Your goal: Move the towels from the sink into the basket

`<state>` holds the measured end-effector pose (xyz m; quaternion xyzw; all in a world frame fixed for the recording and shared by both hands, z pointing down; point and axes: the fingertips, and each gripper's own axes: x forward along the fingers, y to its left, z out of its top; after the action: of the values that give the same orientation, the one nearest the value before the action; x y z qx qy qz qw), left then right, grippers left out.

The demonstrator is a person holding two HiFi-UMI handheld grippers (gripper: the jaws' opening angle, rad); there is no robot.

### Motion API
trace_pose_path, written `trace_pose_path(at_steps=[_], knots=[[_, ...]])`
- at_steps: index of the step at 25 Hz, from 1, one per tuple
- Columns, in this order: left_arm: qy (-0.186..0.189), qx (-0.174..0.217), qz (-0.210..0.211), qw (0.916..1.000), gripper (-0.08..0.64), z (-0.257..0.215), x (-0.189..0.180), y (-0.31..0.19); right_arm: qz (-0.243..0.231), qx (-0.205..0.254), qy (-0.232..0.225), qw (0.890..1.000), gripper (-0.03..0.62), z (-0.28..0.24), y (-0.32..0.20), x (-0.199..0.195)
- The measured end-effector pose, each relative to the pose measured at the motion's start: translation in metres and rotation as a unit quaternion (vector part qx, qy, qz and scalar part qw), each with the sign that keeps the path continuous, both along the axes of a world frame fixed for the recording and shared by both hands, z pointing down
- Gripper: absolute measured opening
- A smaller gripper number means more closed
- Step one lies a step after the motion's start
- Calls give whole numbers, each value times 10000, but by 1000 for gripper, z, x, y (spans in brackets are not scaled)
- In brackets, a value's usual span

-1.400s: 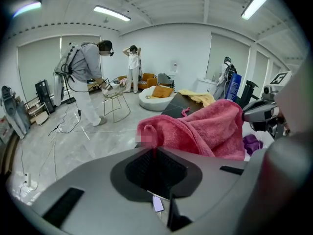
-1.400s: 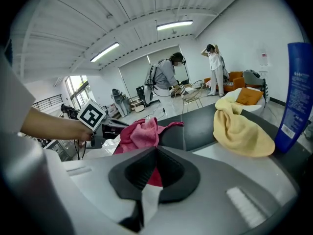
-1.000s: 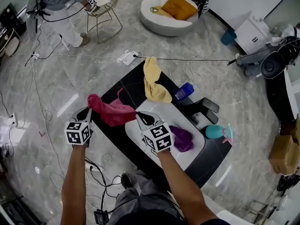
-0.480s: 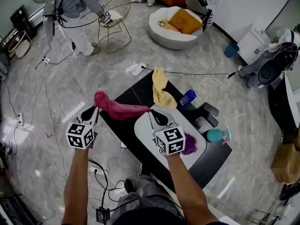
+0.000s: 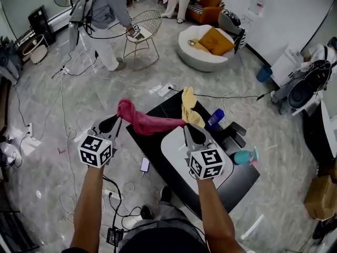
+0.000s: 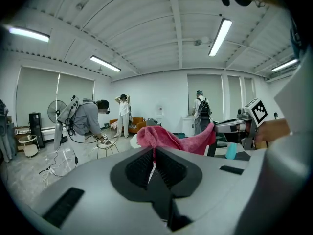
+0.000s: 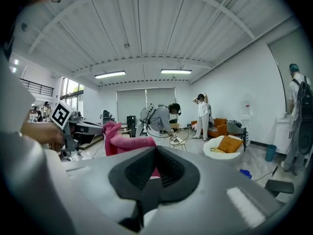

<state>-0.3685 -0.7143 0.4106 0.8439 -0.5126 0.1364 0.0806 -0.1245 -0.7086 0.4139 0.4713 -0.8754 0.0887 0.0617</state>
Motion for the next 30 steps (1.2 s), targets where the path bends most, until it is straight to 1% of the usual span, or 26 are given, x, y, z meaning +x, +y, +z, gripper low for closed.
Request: trace_pose_path(at_steps=[8,17,26,30], knots=[[70,385,138,9991,19,-54,-3,45,62,432,80,9990,14,-59,41,-4],[137,703,429,9965,20,-89,-1,93,300,748,198,9965,14,-96,99,0],[183,974,932,9907,20,-121,21,143,755,1042,304,9912,14,-132,174,20],[192,1051,1202,9870,20,-128,41,161,997,1131,334,9880,14,-140,205,40]])
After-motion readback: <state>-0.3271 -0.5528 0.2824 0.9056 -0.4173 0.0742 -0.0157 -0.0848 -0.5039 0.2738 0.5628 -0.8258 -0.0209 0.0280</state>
